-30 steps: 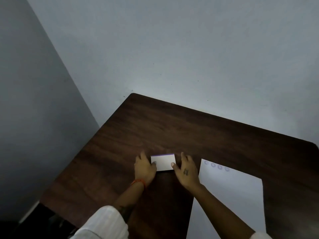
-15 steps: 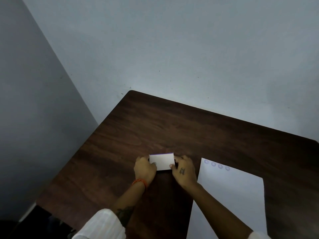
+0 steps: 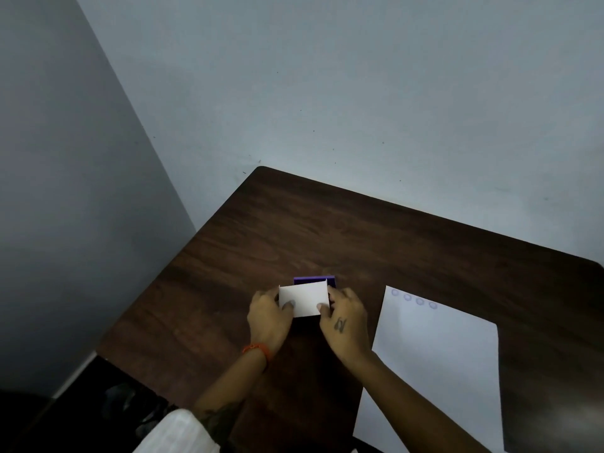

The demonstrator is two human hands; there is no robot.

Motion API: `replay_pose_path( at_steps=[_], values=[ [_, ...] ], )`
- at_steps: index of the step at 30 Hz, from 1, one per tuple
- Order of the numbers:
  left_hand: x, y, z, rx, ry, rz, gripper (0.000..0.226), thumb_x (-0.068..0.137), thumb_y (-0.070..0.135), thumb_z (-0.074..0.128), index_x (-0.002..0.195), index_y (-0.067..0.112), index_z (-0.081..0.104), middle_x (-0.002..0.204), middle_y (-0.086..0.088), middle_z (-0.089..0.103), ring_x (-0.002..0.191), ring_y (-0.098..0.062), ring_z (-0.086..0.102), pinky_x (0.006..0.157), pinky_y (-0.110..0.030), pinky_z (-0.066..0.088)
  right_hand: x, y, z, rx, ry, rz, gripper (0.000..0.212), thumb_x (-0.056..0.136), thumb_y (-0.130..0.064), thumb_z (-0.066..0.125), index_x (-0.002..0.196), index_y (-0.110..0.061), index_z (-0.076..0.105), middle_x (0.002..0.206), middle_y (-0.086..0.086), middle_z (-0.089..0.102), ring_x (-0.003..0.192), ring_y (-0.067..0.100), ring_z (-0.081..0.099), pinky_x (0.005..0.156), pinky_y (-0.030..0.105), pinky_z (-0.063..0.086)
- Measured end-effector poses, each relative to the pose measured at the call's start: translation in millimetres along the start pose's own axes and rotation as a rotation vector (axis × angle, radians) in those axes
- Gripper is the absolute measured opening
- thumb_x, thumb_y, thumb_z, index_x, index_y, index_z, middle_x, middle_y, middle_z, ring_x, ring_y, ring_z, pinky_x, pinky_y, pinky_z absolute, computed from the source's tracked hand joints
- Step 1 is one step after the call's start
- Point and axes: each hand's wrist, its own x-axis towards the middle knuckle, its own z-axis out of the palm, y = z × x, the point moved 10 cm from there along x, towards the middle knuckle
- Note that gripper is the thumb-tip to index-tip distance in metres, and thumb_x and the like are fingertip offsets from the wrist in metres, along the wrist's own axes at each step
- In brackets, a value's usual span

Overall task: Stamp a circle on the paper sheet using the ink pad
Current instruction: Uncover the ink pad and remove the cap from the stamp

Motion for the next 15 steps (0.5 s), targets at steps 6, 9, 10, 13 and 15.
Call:
replay_pose_path(
  at_steps=[6, 9, 10, 13, 15],
  values=[
    [-20.1, -25.6, 6.4, 0.000, -0.050, -0.019, 0.041, 0.086, 0.022, 0.062, 0.125, 0.012, 0.055, 0.128, -0.013, 0.055, 0.116, -0.024, 0.054, 0.098, -0.036, 0.044, -25.9, 11.2, 21.8, 0.020, -0.090, 0.046, 0.037, 0.086, -0.011, 0.060, 0.123, -0.009, 0.055, 0.125, 0.008, 0.062, 0.115, 0.021, 0.058, 0.110, 0.026, 0.029],
    [-23.3, -34.9, 12.8, 0.020, -0.076, -0.054, 0.050, 0.085, 0.022, 0.062, 0.131, 0.012, 0.047, 0.133, -0.013, 0.050, 0.118, -0.025, 0.052, 0.101, -0.037, 0.043, -30.6, 22.5, 36.9, 0.036, -0.146, 0.105, 0.039, 0.085, -0.012, 0.062, 0.123, -0.009, 0.056, 0.125, 0.008, 0.062, 0.113, 0.022, 0.059, 0.105, 0.029, 0.040],
    [-24.0, -37.1, 14.5, 0.028, -0.081, -0.063, 0.054, 0.085, 0.023, 0.063, 0.134, 0.012, 0.044, 0.135, -0.013, 0.048, 0.119, -0.026, 0.052, 0.101, -0.038, 0.043, -31.7, 25.9, 41.1, 0.028, -0.172, 0.126, 0.042, 0.085, -0.013, 0.062, 0.126, -0.010, 0.053, 0.129, 0.008, 0.060, 0.117, 0.022, 0.057, 0.107, 0.030, 0.039],
    [-24.6, -41.7, 17.7, 0.060, -0.085, -0.069, 0.058, 0.085, 0.025, 0.063, 0.136, 0.011, 0.040, 0.137, -0.014, 0.045, 0.121, -0.028, 0.050, 0.102, -0.039, 0.043, -33.0, 31.0, 49.9, -0.018, -0.246, 0.144, 0.053, 0.085, -0.013, 0.062, 0.135, -0.012, 0.043, 0.140, 0.006, 0.049, 0.127, 0.023, 0.047, 0.111, 0.029, 0.033],
    [-24.1, -42.9, 19.9, 0.080, -0.092, -0.064, 0.059, 0.085, 0.025, 0.063, 0.136, 0.010, 0.039, 0.138, -0.014, 0.043, 0.122, -0.029, 0.049, 0.103, -0.040, 0.043, -33.8, 31.9, 51.6, -0.051, -0.271, 0.135, 0.057, 0.085, -0.014, 0.062, 0.137, -0.012, 0.040, 0.142, 0.006, 0.045, 0.130, 0.023, 0.044, 0.111, 0.027, 0.031]
  ],
)
